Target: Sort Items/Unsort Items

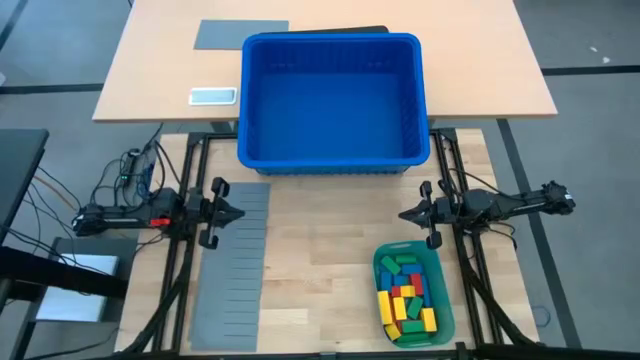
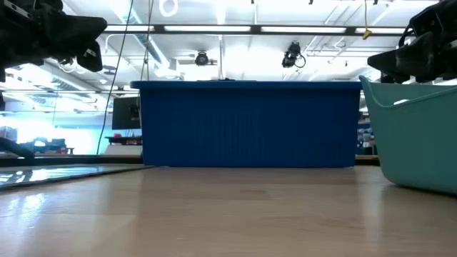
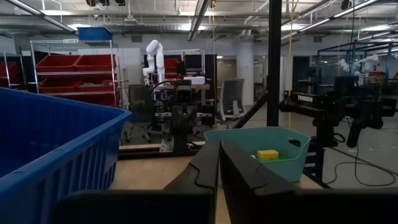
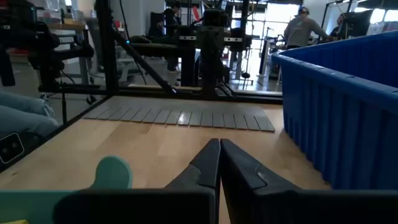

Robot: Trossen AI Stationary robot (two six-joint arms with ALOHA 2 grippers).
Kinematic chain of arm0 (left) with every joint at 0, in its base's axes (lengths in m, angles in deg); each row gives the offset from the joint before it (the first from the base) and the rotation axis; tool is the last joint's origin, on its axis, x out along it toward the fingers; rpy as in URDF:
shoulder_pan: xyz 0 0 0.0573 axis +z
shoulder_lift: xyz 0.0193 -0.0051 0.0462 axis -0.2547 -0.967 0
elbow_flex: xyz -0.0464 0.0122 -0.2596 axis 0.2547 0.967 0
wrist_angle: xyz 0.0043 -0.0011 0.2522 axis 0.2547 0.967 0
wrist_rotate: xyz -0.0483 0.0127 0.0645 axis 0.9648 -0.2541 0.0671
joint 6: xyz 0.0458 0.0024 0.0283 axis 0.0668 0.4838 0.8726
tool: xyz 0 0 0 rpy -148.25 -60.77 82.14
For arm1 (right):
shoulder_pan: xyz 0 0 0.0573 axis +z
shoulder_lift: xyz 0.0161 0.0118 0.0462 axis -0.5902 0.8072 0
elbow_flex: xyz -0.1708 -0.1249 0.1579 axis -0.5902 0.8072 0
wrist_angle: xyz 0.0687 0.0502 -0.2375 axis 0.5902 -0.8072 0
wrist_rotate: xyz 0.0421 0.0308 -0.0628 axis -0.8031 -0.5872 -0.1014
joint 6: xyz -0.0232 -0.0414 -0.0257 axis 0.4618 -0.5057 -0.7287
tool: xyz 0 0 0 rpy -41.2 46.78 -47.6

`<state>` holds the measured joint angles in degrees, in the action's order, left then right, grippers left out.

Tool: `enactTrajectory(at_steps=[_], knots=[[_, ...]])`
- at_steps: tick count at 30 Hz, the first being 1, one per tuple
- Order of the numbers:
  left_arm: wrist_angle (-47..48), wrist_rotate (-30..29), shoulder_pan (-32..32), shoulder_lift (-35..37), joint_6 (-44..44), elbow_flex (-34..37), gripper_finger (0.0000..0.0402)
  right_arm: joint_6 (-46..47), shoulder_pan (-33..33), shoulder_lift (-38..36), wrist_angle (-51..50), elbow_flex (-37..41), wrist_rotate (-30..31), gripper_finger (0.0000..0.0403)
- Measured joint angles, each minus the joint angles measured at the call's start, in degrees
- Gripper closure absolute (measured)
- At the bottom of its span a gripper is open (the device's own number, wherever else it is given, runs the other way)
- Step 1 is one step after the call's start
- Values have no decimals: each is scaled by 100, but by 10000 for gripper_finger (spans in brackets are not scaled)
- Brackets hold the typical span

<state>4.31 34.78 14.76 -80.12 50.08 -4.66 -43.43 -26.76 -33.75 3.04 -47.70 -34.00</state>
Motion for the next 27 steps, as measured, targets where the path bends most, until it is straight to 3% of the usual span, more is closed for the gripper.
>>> enactTrajectory(at_steps=[22,24,27], knots=[[-140,-1,-1,-2,-7,-2,379,0,0,1,2,0,0,389],[-523,-54,-1,-2,-309,-2,379,-2,0,0,0,-2,-2,389],[-1062,-225,1,2,-1488,0,379,0,0,1,0,-2,-1,389]])
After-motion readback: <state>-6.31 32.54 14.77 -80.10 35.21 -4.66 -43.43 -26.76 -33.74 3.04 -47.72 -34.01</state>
